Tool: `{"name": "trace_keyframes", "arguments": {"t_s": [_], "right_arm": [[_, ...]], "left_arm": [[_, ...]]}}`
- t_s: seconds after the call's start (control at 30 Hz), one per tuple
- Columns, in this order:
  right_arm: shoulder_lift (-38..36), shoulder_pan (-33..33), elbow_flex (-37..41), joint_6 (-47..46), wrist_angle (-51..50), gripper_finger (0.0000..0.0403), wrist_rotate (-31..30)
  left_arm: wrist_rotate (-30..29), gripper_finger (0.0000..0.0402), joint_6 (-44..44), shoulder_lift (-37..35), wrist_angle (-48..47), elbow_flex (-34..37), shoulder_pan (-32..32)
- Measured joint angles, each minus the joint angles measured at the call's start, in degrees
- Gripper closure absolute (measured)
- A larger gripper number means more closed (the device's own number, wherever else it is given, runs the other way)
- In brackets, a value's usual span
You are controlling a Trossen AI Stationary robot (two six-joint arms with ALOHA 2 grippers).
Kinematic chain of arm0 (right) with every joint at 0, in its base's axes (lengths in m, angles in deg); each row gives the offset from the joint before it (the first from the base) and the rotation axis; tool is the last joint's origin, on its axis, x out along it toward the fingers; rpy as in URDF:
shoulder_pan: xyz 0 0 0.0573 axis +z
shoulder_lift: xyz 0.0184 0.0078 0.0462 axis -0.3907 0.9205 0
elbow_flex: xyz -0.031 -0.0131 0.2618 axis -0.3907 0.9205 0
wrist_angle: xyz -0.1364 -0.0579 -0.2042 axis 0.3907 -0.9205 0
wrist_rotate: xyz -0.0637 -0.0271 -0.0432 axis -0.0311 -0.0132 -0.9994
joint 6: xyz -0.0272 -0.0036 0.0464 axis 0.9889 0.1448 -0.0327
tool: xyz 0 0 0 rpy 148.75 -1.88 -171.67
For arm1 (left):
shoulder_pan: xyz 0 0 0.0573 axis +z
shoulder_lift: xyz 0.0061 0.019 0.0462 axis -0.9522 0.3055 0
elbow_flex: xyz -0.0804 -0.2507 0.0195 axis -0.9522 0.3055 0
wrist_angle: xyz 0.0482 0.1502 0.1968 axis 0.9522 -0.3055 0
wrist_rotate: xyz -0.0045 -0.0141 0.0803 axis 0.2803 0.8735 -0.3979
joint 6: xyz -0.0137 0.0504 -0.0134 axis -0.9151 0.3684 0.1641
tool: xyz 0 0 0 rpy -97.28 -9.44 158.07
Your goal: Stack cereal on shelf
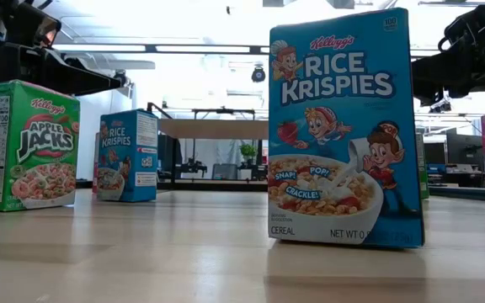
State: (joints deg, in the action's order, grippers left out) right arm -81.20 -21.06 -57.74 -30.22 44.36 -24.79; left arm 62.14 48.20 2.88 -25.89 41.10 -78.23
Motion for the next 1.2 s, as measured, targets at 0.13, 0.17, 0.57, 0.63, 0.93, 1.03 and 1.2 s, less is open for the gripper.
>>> {"name": "trace_keyframes", "arguments": {"t_s": [0.13,0.17,0.57,0.63,0.93,1.03,1.2], "right_arm": [[0.0,0.0,0.0,0.0,0.0,0.0167,0.0],[0.0,0.0,0.0,0.0,0.0,0.0167,0.0],[0.0,0.0,0.0,0.0,0.0,0.0167,0.0],[0.0,0.0,0.0,0.0,0.0,0.0167,0.0],[0.0,0.0,0.0,0.0,0.0,0.0167,0.0],[0.0,0.0,0.0,0.0,0.0,0.0167,0.0],[0.0,0.0,0.0,0.0,0.0,0.0167,0.0]], "left_arm": [[0.0,0.0139,0.0,0.0,0.0,0.0,0.0],[0.0,0.0139,0.0,0.0,0.0,0.0,0.0],[0.0,0.0139,0.0,0.0,0.0,0.0,0.0],[0.0,0.0139,0.0,0.0,0.0,0.0,0.0],[0.0,0.0139,0.0,0.0,0.0,0.0,0.0],[0.0,0.0139,-2.1,0.0,0.0,0.0,0.0],[0.0,0.0139,-10.8,0.0,0.1,0.0,0.0]]}}
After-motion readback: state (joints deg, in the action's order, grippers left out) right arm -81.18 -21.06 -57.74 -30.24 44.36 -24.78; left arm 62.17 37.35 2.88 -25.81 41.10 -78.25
